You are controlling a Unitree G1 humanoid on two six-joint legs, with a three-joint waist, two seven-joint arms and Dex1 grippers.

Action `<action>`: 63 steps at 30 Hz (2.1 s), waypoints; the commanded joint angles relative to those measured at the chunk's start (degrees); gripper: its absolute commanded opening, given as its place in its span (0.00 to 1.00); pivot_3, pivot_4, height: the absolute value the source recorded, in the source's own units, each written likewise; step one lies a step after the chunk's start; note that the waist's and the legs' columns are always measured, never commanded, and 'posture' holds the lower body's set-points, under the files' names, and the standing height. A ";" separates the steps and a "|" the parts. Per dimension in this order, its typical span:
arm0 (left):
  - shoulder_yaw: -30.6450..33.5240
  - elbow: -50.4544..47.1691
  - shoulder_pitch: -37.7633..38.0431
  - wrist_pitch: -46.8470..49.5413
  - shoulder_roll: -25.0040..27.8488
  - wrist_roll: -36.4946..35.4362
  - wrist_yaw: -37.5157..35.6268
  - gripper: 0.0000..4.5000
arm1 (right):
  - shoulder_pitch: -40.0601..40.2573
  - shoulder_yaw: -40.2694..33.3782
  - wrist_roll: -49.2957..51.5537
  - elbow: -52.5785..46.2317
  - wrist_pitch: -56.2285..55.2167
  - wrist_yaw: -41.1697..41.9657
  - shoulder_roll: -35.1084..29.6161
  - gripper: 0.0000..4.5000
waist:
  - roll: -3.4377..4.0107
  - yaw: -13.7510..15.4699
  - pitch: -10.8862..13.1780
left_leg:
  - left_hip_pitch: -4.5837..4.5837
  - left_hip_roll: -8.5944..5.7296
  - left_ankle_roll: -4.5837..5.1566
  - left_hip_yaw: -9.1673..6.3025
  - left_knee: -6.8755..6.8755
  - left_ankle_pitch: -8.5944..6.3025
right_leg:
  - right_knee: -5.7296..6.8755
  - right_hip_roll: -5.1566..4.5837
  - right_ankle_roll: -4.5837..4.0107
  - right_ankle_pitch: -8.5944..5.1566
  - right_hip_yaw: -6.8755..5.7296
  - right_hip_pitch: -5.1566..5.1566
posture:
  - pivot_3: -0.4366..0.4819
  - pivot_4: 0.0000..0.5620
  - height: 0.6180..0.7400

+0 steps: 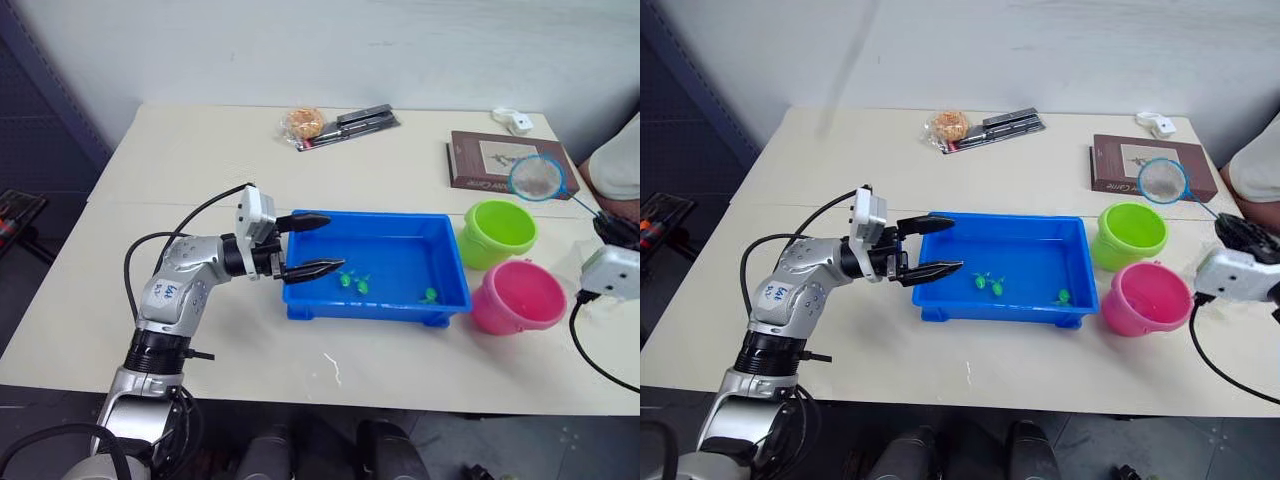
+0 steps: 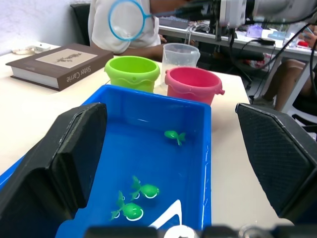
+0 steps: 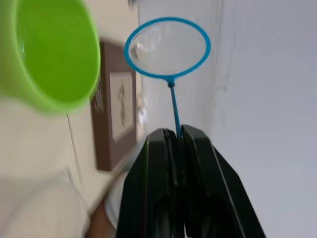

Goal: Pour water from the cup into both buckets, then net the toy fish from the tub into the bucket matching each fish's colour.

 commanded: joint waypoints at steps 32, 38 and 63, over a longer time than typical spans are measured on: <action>0.72 -1.41 1.99 -2.56 1.21 0.77 -2.84 0.99 | -25.23 27.88 -6.35 -12.00 9.75 42.12 -8.72 0.00 | 0.03 1.10 0.02 | -0.11 -0.08 0.06 -0.08 0.21 -0.04 | 0.03 -0.09 0.01 0.01 -0.10 -0.01 | 0.48 0.27 0.99; 0.79 -1.55 2.07 -2.45 1.09 0.66 -2.76 0.99 | -28.52 29.59 -4.22 -14.62 12.67 51.41 -10.05 0.00 | 0.03 1.14 0.02 | -0.12 -0.08 0.06 -0.10 0.24 -0.04 | 0.01 -0.09 0.01 0.01 -0.11 0.00 | 0.48 0.27 0.99; 1.76 -2.64 2.83 -1.85 2.03 0.22 -1.80 0.99 | -32.28 26.54 8.25 -19.20 53.95 56.88 -0.33 0.00 | 0.04 1.13 0.02 | -0.13 -0.08 0.05 -0.14 0.27 -0.04 | 0.04 -0.11 0.01 0.01 -0.12 0.00 | 0.48 0.27 0.99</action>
